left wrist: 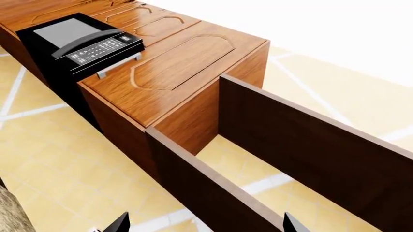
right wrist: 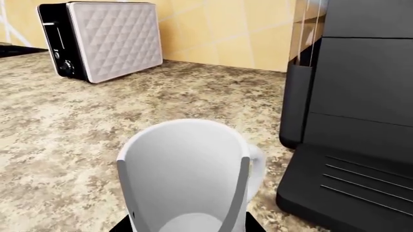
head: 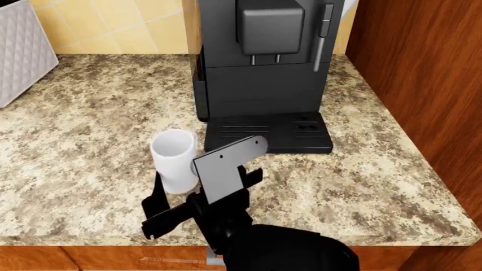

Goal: Pick the mug from under the coffee machine dispenser and place it on the counter.

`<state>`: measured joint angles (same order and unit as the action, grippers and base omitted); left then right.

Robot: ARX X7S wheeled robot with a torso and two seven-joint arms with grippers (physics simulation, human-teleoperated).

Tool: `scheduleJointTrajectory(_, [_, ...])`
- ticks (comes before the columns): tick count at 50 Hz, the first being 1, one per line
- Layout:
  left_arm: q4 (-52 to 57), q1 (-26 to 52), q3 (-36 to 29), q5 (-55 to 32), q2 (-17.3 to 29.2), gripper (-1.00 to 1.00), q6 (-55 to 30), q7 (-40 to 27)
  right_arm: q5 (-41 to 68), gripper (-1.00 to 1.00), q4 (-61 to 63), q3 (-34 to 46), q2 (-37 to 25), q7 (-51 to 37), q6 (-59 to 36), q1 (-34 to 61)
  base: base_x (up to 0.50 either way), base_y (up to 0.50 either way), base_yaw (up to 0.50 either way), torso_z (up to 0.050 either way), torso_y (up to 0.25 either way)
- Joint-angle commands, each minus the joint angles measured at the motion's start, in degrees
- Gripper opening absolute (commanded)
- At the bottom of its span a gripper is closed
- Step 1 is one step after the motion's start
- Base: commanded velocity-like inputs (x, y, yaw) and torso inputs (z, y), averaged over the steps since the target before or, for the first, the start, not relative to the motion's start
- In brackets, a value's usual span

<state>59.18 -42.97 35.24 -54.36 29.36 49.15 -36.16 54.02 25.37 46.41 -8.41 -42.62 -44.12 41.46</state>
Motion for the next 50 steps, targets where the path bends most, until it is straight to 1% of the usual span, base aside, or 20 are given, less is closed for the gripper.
scheduleJointTrajectory(1, [-0.05,0.21,0.01,0.0,-0.02,1.0,-0.21,0.0,-1.79,-1.0,-0.84,0.21,-0.3,1.26,1.25,-0.6,0.0,0.0,0.0,0.0,0.0])
scheduleJointTrajectory(46, [0.17,-0.41,0.25,0.22,0.14,1.0,0.38,-0.38,-2.4,-1.0,-3.61,2.01,-1.21,1.88,3.54,-1.87,0.0,0.0,0.0,0.0,0.0])
scheduleJointTrajectory(47, [0.16,-0.38,0.25,0.22,0.14,1.0,0.37,-0.37,-2.39,1.0,-3.62,2.04,-1.22,1.83,3.55,-1.88,0.0,0.0,0.0,0.0,0.0])
scheduleJointTrajectory(50, [0.1,-0.31,0.23,0.14,0.05,1.0,0.34,-0.22,-2.38,1.0,-3.61,2.15,-1.29,1.67,3.52,-1.89,0.0,0.0,0.0,0.0,0.0])
